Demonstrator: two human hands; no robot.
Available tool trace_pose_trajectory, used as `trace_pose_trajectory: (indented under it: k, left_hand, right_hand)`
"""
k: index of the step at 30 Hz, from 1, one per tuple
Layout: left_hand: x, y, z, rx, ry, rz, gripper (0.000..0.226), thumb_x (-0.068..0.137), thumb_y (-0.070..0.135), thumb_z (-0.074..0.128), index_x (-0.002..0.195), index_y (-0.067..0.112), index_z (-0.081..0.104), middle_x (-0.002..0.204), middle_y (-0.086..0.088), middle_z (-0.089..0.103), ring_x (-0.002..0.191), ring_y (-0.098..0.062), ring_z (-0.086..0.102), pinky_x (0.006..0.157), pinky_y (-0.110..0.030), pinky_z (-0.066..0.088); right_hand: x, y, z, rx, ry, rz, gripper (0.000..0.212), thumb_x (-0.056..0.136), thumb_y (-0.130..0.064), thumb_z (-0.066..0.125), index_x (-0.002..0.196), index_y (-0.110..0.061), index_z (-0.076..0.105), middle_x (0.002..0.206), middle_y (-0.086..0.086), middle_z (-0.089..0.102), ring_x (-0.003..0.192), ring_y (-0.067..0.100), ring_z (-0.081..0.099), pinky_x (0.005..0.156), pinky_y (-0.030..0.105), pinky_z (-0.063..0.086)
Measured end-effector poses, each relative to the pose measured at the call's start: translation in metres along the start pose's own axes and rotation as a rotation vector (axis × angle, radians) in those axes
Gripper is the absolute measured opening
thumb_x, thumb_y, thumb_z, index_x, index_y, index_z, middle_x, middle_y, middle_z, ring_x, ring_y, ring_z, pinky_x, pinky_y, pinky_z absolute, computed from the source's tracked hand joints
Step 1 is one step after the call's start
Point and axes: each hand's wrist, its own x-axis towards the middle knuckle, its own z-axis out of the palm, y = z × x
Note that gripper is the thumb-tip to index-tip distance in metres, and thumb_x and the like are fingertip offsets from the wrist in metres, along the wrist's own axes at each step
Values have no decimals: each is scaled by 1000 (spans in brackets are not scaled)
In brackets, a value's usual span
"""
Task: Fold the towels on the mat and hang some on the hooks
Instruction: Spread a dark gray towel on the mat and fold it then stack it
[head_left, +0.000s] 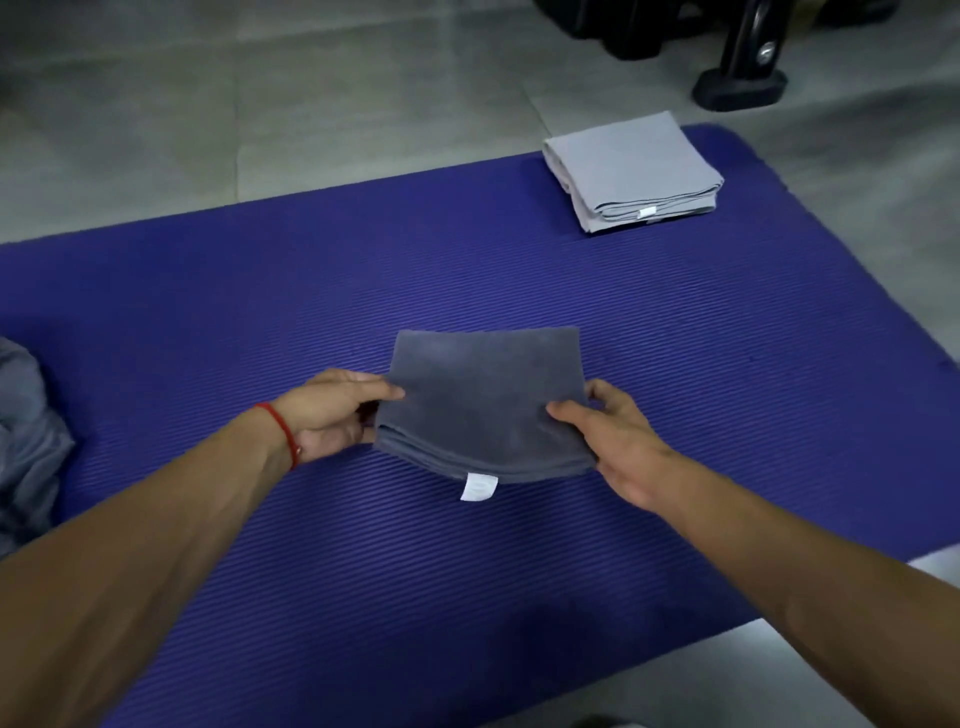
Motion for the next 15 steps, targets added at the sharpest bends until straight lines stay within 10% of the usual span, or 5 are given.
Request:
trace_pose_trajectory:
  k: [15]
  left_hand:
    - [-66,191,104,-37,-61,341,55,94,-7,59,131,33,52,97,-21,73,85,-27,71,69,-34,58]
  right_hand:
    - [-10,-232,-128,-106,-89,-257,48,93,-8,72,127,-41,61,99,21,75,90,29,75,73,34,58]
